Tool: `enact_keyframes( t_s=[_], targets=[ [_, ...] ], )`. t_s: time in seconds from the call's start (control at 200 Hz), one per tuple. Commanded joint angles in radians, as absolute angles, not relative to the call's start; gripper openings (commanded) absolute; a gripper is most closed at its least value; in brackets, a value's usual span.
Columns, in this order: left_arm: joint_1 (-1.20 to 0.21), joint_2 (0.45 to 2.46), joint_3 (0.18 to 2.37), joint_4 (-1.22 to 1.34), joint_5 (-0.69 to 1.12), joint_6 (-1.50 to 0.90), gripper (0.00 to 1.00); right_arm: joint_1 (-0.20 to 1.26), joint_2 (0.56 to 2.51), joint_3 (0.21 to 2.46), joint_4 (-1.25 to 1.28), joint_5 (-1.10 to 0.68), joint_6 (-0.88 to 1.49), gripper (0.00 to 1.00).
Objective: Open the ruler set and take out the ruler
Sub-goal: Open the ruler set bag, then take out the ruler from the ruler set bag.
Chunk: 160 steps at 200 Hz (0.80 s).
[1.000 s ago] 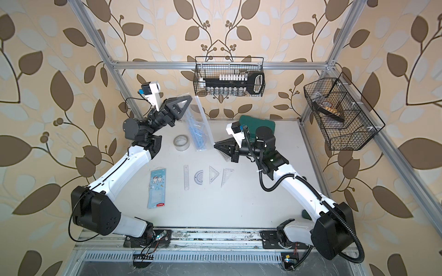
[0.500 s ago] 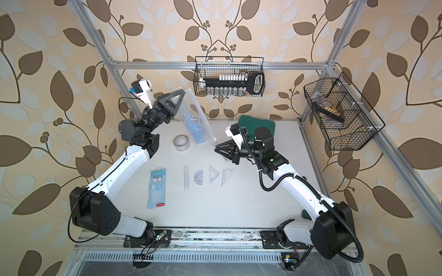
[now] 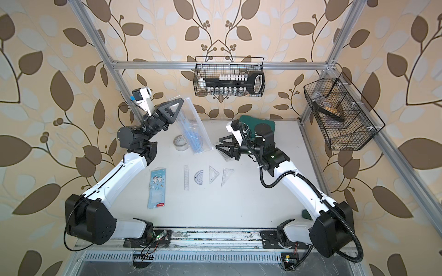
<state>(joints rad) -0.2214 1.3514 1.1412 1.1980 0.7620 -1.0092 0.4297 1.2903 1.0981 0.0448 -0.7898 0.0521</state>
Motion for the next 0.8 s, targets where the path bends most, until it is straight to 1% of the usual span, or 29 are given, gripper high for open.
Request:
enact_keyframes(
  t_s=[0.0,0.08,0.165,0.225,0.48,0.795],
  targets=[
    [-0.221,1.302,1.134,1.194,0.809,-0.97,0.0,0.428,1.259,1.147,0.022,-0.775,0.027,0.35],
    [-0.224,1.301,1.12,1.192,0.83,-0.961,0.0,0.428,1.261,1.162,0.015,-0.779,0.028,0.28],
    [-0.232,1.302,1.112,1.189,0.865,-0.944,0.0,0.428,1.268,1.181,0.008,-0.782,0.037,0.14],
    [-0.239,1.304,1.105,1.189,0.884,-0.93,0.0,0.427,1.276,1.193,0.007,-0.79,0.044,0.08],
    [-0.258,1.32,1.094,1.193,0.928,-0.91,0.0,0.428,1.305,1.23,0.029,-0.839,0.073,0.0],
    [-0.271,1.338,1.107,1.201,0.922,-0.909,0.0,0.468,1.318,1.234,0.047,-0.91,0.095,0.0]
  ],
)
